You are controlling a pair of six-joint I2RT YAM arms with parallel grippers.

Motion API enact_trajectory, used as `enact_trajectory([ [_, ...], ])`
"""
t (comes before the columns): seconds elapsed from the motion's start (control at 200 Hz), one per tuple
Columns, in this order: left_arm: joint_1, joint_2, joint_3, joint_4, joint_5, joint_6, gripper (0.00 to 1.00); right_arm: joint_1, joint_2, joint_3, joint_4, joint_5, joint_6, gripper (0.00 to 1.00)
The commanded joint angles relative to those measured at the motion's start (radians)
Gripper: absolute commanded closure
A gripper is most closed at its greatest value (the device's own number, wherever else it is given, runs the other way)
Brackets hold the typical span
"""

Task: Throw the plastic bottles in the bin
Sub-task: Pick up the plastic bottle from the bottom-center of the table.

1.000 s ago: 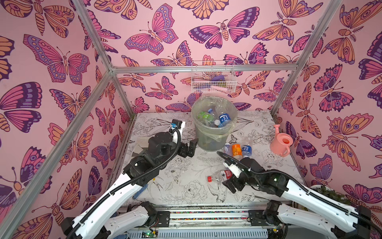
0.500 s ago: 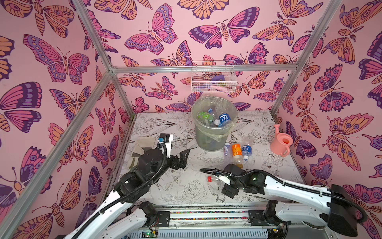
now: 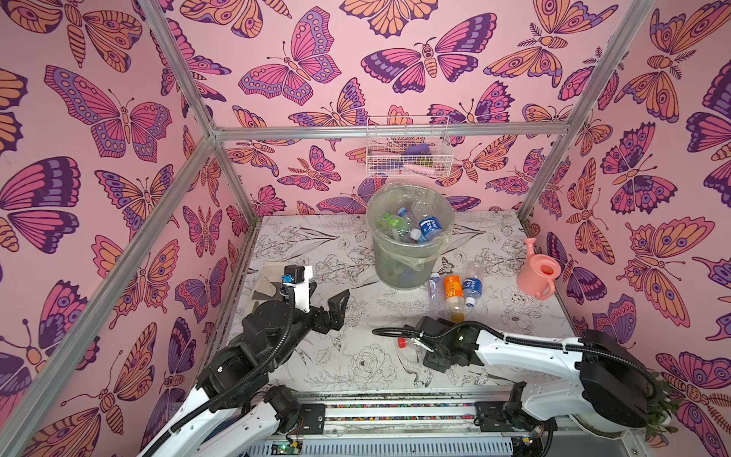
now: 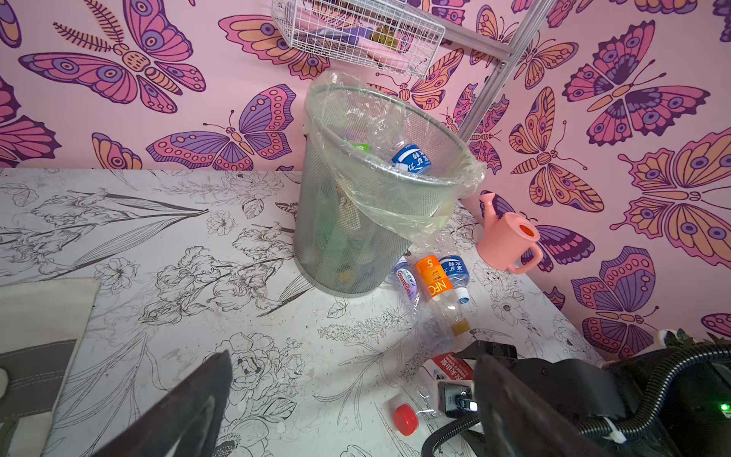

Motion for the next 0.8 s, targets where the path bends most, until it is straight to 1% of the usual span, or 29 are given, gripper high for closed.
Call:
enact_trajectory([
  [0.0, 0.000, -0.010, -0.012, -0.018, -0.014, -0.004, 0.03, 0.008, 0.030, 0.028, 0.027, 0.044, -0.027, 0.11],
  [0.055, 0.000, -0.013, -0.006, -0.026, -0.015, 0.001, 0.04, 0.008, 0.049, 0.030, 0.041, 0.034, -0.025, 0.18],
  [0.105, 0.000, -0.020, -0.004, -0.033, -0.020, 0.006, 0.04, 0.008, 0.069, 0.033, 0.046, 0.028, -0.026, 0.21],
  [0.205, 0.000, -0.031, -0.012, -0.033, -0.052, 0.009, 0.04, 0.008, 0.108, 0.049, 0.044, 0.025, -0.026, 0.31],
  [0.281, 0.000, -0.010, 0.005, -0.034, -0.050, 0.026, 0.04, 0.008, 0.118, 0.054, 0.053, 0.023, -0.021, 0.42],
  [0.356, 0.000, 0.011, 0.028, -0.037, -0.029, 0.030, 0.04, 0.008, 0.117, 0.054, 0.069, 0.013, -0.013, 0.53],
  [0.416, 0.000, 0.019, 0.039, -0.036, -0.013, 0.027, 0.05, 0.008, 0.115, 0.062, 0.069, 0.009, -0.004, 0.60],
  [0.486, 0.000, 0.020, 0.036, -0.035, -0.012, 0.017, 0.05, 0.008, 0.107, 0.070, 0.056, 0.009, 0.005, 0.69],
  [0.631, 0.000, 0.024, 0.030, -0.035, -0.007, 0.007, 0.06, 0.008, 0.054, 0.093, 0.006, -0.004, 0.043, 0.90],
  [0.696, 0.000, 0.027, 0.032, -0.034, -0.009, 0.007, 0.05, 0.008, 0.014, 0.096, -0.010, -0.012, 0.055, 0.94],
  [0.796, -0.001, 0.039, 0.043, -0.034, -0.013, 0.012, 0.06, 0.009, -0.053, 0.101, -0.030, -0.024, 0.066, 0.95],
])
